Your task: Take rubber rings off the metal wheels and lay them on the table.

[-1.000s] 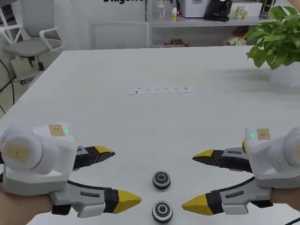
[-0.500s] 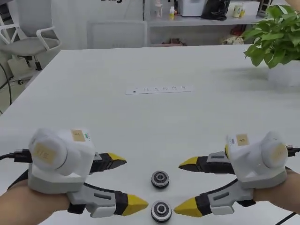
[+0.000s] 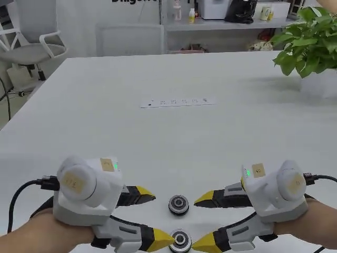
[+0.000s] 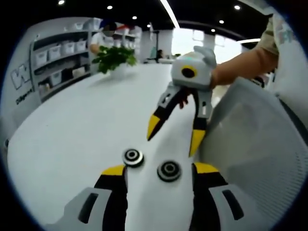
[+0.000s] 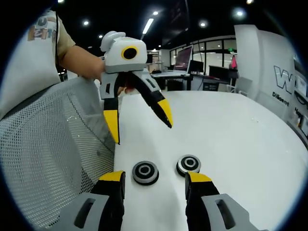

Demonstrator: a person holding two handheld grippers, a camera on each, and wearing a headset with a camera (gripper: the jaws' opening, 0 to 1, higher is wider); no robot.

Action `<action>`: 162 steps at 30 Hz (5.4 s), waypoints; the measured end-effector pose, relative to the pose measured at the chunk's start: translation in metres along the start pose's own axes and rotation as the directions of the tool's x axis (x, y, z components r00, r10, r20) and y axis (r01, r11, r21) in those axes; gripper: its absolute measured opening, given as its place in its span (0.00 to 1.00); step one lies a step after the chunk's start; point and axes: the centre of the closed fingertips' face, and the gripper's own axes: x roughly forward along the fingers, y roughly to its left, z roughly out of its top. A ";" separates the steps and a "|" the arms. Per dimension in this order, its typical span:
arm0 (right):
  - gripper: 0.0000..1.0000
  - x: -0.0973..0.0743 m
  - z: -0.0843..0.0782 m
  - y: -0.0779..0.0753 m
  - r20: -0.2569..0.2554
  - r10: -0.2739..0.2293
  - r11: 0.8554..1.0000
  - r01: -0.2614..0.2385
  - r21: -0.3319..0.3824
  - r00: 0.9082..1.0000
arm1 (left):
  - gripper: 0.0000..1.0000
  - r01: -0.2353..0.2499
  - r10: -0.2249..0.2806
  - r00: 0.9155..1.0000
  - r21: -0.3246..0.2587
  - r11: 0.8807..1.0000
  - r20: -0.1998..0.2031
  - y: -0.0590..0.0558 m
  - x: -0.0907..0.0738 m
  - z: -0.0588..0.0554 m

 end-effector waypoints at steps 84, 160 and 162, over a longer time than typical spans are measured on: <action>0.16 0.018 -0.026 0.014 -0.061 0.033 0.999 -0.033 0.003 0.998 | 0.13 0.056 -0.045 0.996 0.151 0.987 -0.077 -0.018 0.045 -0.025; 0.00 0.011 -0.005 0.014 0.150 0.063 0.856 -0.131 0.500 0.987 | 0.13 0.021 -0.010 0.997 0.142 0.990 -0.082 -0.014 0.050 -0.025; 0.00 0.011 -0.007 0.013 0.144 0.056 0.861 -0.121 0.494 0.988 | 0.13 0.025 -0.013 0.996 0.146 0.989 -0.083 -0.014 0.051 -0.024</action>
